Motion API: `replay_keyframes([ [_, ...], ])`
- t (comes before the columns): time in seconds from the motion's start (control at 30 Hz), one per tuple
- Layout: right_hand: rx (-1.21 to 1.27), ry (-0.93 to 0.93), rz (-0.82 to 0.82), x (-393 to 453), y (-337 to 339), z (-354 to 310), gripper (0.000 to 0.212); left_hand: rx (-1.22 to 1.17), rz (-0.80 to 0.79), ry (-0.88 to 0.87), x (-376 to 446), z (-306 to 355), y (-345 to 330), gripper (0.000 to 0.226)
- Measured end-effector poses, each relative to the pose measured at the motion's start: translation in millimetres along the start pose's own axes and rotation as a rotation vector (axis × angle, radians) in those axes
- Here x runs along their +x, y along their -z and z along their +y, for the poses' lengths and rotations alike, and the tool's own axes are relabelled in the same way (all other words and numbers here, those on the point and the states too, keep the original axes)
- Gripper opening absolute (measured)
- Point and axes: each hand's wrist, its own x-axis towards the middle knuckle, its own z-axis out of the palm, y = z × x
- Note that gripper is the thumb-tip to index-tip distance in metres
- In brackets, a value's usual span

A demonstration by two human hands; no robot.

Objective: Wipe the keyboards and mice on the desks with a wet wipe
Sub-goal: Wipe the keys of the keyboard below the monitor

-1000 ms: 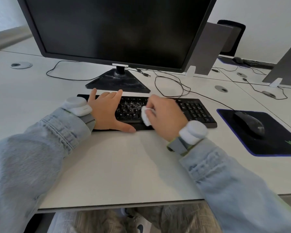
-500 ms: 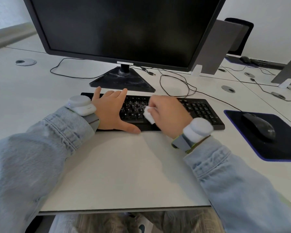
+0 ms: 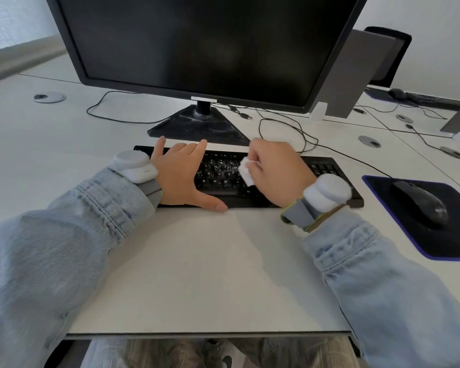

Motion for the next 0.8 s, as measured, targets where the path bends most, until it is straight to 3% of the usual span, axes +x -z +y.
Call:
replay_keyframes([
  [0.1,-0.034,0.053,-0.119,4,-12,-7,0.008,0.005,0.006,-0.001,0,1,-1,0.147],
  [0.3,-0.106,-0.061,-0.192,1,4,28,0.013,-0.012,0.000,-0.004,1,-1,-1,0.154],
  [0.4,-0.119,-0.110,-0.169,-2,6,38,0.013,-0.003,0.009,-0.007,1,-1,0,0.151],
  [0.53,0.003,-0.021,-0.053,2,-3,13,0.012,-0.003,0.005,-0.010,3,-2,-3,0.158],
  [0.67,0.031,0.059,-0.097,6,-18,-9,0.008,-0.003,0.015,-0.013,4,-4,-4,0.158],
  [0.8,-0.085,-0.051,-0.168,3,-1,14,0.008,-0.013,0.012,-0.016,4,-5,-4,0.158],
])
